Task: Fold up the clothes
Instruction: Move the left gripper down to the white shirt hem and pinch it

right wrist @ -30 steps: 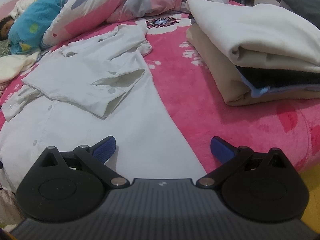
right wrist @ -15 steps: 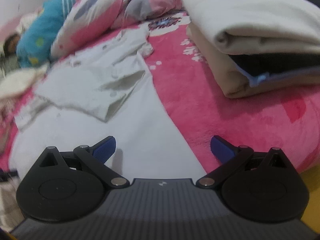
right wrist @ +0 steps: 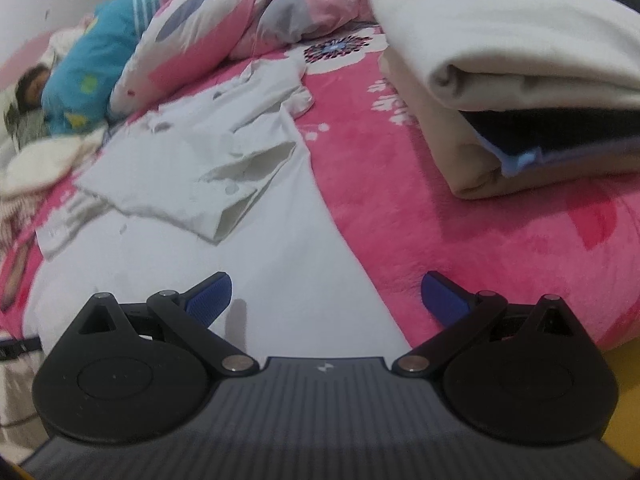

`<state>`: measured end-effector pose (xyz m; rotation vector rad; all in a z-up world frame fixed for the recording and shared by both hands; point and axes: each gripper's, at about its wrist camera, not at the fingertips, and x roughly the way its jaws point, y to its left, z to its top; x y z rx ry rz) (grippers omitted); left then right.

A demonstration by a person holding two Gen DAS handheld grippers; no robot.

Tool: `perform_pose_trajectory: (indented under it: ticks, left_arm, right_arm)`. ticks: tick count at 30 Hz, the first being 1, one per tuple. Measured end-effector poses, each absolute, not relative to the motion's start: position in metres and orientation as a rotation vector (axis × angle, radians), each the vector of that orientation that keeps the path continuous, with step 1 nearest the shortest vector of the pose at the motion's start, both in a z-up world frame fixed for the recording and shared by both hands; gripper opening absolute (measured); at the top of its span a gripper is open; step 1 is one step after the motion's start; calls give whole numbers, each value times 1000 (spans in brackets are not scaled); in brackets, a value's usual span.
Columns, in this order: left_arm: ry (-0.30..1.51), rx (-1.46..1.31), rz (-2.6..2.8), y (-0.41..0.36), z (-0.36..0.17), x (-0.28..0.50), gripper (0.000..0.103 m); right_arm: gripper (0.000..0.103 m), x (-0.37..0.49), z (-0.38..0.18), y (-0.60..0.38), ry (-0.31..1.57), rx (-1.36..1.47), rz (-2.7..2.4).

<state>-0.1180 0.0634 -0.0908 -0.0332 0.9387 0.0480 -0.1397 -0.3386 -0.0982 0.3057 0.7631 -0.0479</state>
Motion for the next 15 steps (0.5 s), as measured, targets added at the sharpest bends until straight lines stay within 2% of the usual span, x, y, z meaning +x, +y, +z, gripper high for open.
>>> perform_pose_trajectory:
  ticks: [3,10,15]
  left_arm:
    - [935,-38,39,65,-91,-118,103]
    - [925,-47,13,69,-91,-119,103]
    - [878,-66,-42,73,-93,-127,103]
  right_arm:
    - [102,-137,-98,-335,789,265,-55]
    - [102,-139,-98,-349,765,378,-50]
    - [102,-133,-97,-340,811,301,-44]
